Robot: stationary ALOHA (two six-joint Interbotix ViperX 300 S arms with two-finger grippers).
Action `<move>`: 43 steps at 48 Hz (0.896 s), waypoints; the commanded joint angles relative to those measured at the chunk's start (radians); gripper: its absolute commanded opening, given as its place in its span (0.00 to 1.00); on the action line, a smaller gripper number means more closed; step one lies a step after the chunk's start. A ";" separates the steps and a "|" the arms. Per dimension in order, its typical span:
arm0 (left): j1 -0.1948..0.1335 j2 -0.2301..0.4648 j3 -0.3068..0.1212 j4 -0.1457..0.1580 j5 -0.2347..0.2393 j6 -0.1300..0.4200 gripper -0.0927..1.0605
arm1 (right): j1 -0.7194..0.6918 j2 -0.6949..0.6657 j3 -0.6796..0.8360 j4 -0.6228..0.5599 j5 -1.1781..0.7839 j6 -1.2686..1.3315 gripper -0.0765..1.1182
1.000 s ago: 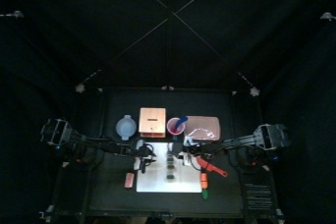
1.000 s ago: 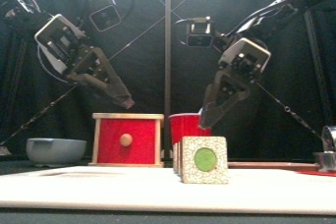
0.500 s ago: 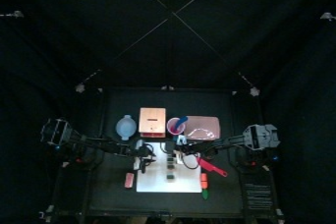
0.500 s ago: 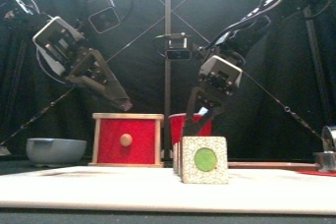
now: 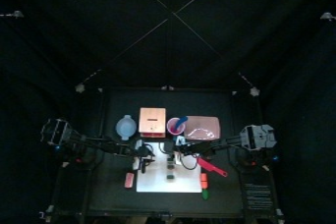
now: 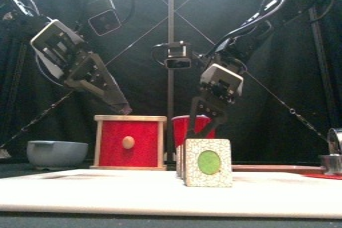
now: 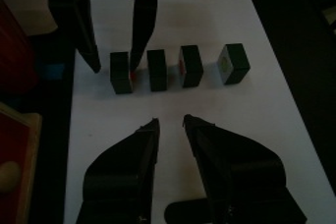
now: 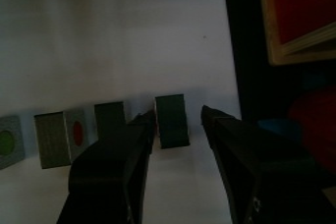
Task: Place sushi on board then cut the sushi with the knife then place the pieces on the plate
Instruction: Place the 4 sushi pieces on the plate
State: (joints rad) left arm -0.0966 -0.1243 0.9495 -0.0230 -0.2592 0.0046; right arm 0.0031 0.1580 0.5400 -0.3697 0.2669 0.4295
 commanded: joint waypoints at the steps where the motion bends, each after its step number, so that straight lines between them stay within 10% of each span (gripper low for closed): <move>1: 0.003 -0.005 -0.011 -0.003 -0.009 0.002 0.68 | 0.000 -0.011 -0.023 0.002 -0.005 0.002 0.72; 43: 0.008 -0.003 -0.003 -0.002 -0.009 0.002 0.68 | -0.060 -0.293 0.130 0.094 0.247 0.008 0.49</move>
State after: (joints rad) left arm -0.0936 -0.1243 0.9572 -0.0230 -0.2592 0.0046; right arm -0.0276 -0.0506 0.6581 -0.2838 0.4878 0.4357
